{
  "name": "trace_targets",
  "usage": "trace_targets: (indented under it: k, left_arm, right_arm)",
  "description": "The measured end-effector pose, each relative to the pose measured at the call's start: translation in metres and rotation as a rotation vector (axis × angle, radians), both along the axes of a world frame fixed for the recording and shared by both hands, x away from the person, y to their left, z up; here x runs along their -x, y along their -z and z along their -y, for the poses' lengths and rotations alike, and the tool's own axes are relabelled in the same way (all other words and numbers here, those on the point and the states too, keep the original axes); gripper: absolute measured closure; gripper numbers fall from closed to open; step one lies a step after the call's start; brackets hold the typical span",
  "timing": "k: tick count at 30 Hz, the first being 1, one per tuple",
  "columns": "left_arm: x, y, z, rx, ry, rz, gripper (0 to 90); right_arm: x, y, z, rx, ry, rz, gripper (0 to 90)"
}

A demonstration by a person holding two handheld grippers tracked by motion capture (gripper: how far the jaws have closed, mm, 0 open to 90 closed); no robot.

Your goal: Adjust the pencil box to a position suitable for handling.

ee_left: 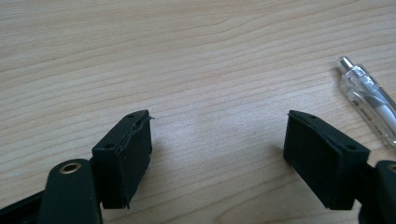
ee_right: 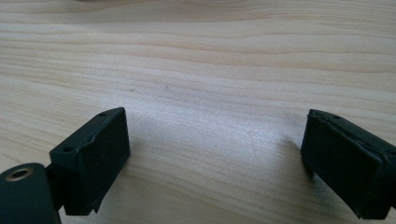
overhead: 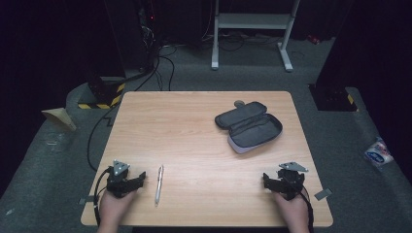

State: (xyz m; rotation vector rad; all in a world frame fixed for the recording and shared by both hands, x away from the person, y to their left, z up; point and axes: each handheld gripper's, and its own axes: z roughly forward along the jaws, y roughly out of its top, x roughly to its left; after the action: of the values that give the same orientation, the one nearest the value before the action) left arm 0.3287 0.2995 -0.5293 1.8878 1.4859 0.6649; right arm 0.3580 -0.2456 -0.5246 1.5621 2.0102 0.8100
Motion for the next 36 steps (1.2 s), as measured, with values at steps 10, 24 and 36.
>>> trace_targets:
  k: [10,24,36]
  left_arm:
    - [-0.002,0.000,0.002,0.002,0.014,0.002,24.2]
    - [-0.004,0.000,0.003,-0.001,0.030,0.002,23.4]
    - [-0.003,0.000,0.003,-0.004,0.038,-0.008,18.2]
  right_arm:
    - [0.008,0.000,0.000,0.006,-0.061,0.004,9.1]
    - [0.022,-0.002,0.001,-0.014,-0.116,0.049,37.8]
    - [0.012,-0.022,-0.024,-0.079,-0.175,0.121,38.5]
